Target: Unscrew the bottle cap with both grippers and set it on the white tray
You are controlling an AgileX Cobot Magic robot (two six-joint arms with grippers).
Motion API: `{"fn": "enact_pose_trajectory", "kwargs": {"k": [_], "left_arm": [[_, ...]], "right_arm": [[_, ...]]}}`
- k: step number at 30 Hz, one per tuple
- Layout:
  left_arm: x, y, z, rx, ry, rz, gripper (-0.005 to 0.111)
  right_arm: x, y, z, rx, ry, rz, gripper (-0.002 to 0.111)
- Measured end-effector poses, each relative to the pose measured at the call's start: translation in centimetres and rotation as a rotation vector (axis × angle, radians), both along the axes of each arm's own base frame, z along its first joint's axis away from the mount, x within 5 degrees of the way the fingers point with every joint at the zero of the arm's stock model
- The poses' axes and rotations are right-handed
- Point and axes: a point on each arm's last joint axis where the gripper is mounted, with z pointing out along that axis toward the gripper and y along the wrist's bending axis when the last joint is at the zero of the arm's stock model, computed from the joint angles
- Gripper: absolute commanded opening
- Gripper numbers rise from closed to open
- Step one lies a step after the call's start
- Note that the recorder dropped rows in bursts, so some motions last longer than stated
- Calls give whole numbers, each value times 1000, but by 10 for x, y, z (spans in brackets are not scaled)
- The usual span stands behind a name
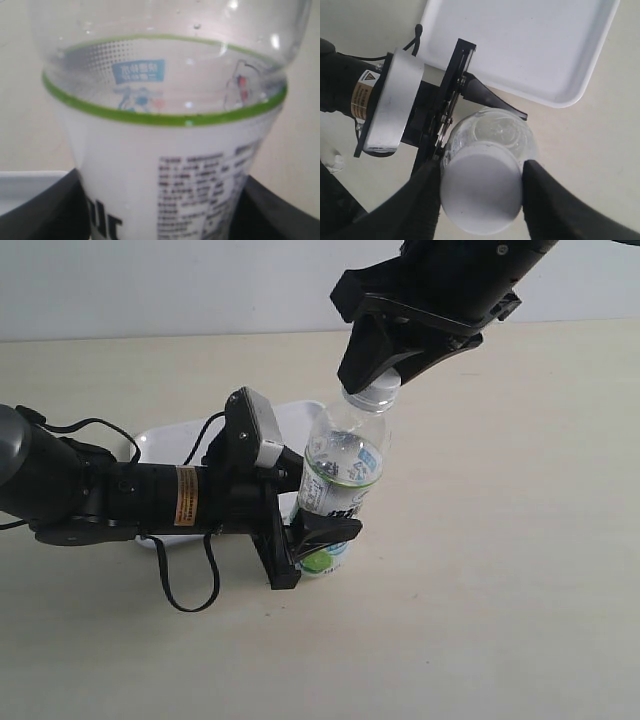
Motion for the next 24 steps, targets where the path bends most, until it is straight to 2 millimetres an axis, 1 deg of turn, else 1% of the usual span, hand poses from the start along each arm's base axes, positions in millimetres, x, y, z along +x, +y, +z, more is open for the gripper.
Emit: {"fn": "enact_pose_trajectory", "kwargs": {"k": [4, 5, 12, 15, 20, 24], "left_arm": [[0, 0, 0, 0, 0, 0, 0], [0, 0, 0, 0, 0, 0, 0], [0, 0, 0, 4, -11, -10, 0], [-1, 0, 0, 3, -12, -12, 0], [-1, 0, 0, 5, -14, -15, 0], [-1, 0, 0, 5, -16, -17, 0]], "right_arm": [[0, 0, 0, -3, -6, 20, 3], [-1, 0, 0, -4, -7, 33, 0], [-3, 0, 0, -18, -20, 111, 0], [-3, 0, 0, -29, -52, 172, 0], [-4, 0, 0, -67, -154, 380, 0], [-5, 0, 0, -110, -271, 609, 0]]}}
